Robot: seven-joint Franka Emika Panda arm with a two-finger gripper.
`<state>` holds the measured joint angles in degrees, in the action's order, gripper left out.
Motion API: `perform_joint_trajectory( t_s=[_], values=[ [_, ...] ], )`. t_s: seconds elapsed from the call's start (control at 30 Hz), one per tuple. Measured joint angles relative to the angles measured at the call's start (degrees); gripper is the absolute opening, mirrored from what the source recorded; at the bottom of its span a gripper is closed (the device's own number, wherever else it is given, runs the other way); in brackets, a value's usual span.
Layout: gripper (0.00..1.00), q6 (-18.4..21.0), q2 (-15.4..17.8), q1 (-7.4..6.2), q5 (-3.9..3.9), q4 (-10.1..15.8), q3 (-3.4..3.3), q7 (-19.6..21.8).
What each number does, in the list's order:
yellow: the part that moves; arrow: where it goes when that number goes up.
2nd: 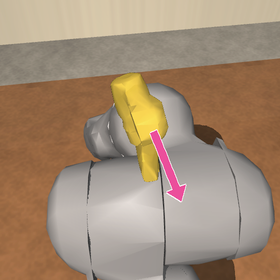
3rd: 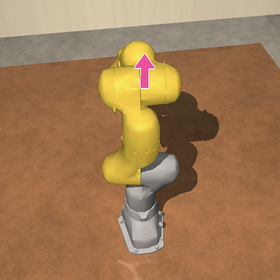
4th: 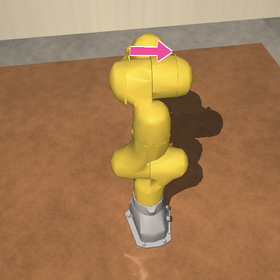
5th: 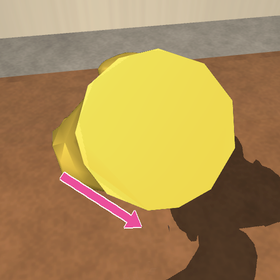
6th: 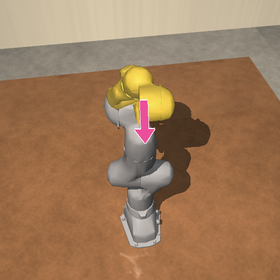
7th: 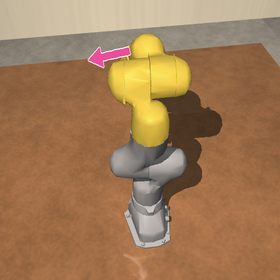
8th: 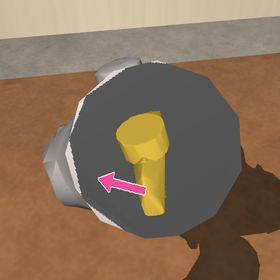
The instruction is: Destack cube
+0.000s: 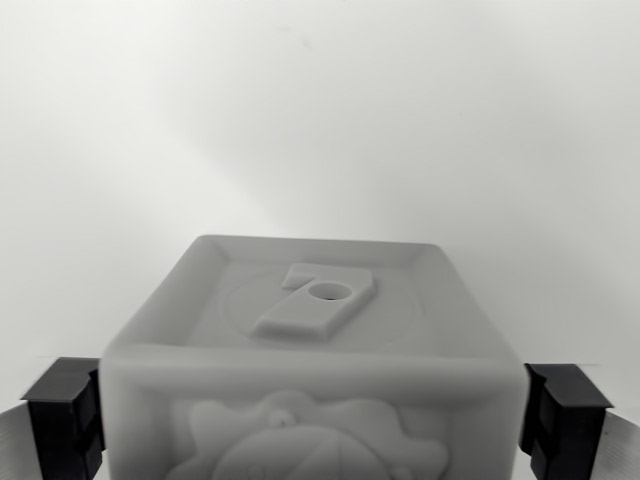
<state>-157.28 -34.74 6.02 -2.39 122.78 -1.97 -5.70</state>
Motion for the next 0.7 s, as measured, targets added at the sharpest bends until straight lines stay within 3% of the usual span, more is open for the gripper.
perform_joint_trajectory(
  t_s=[0.33, 0.7],
  values=[
    [1.0, 0.11, 0.2, -0.02, 0.0, 0.07, -0.01, 0.0],
    [1.0, 1.91, 2.79, -0.07, 0.0, 0.71, -0.1, 0.0]
  ],
)
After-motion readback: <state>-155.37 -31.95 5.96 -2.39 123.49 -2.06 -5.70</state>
